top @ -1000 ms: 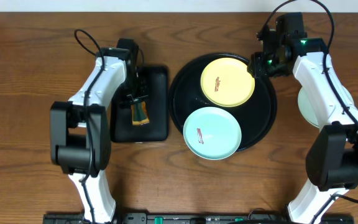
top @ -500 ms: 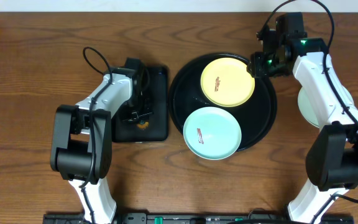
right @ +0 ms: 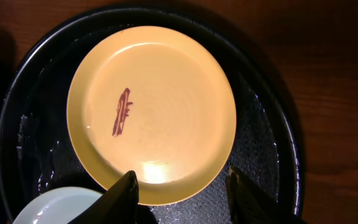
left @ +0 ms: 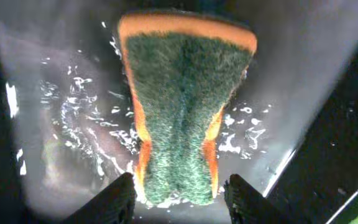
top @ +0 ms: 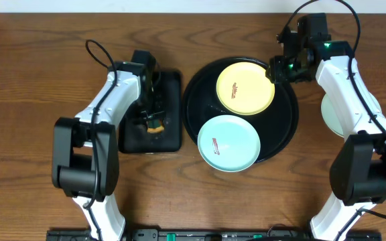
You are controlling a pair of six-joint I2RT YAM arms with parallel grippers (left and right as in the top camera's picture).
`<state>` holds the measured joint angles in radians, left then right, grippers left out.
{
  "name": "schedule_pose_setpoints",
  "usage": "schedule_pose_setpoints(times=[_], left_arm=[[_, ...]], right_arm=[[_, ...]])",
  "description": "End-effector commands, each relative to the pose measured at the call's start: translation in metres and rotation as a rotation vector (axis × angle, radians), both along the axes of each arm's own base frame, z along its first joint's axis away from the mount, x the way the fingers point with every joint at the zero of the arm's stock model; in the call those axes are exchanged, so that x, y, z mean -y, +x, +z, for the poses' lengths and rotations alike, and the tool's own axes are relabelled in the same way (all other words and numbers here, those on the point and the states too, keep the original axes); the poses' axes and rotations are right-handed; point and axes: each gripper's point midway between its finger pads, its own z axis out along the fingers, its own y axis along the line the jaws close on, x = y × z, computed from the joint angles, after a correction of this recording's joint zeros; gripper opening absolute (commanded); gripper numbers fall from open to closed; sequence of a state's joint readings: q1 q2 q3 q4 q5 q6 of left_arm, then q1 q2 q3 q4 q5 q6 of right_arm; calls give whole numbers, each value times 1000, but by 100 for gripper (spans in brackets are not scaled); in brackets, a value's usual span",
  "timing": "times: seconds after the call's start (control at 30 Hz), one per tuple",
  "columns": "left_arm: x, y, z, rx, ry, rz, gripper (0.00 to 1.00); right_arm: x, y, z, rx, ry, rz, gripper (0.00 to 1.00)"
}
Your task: Clean dirty plates on tray and stack at the side
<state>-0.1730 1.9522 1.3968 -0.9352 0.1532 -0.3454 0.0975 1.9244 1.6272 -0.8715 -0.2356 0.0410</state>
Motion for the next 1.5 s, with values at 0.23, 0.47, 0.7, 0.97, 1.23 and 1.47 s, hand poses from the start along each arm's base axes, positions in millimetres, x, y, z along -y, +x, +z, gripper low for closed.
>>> schedule_pose_setpoints(times=[0.23,0.47,0.7,0.97,1.23,1.47], left_arm=[[-11,9,-29,91,50,4,27],[-5,1,-39,80,13,2,8],[13,47,56,194,-64,-49,8],[70,92,148,451,-288,-136,7],[95,91,144,508,-145,-214,7],[114,91,146,536,-146,-261,8]], right_arm=[[7,10,8,49,-27,-25,47],[7,14,2,69,-24,-26,48],[13,11,-32,73,-54,-42,35],[18,-3,-71,1,-66,-45,29],[27,4,-112,-43,-74,-63,33],[10,-11,-125,-123,27,-24,1]])
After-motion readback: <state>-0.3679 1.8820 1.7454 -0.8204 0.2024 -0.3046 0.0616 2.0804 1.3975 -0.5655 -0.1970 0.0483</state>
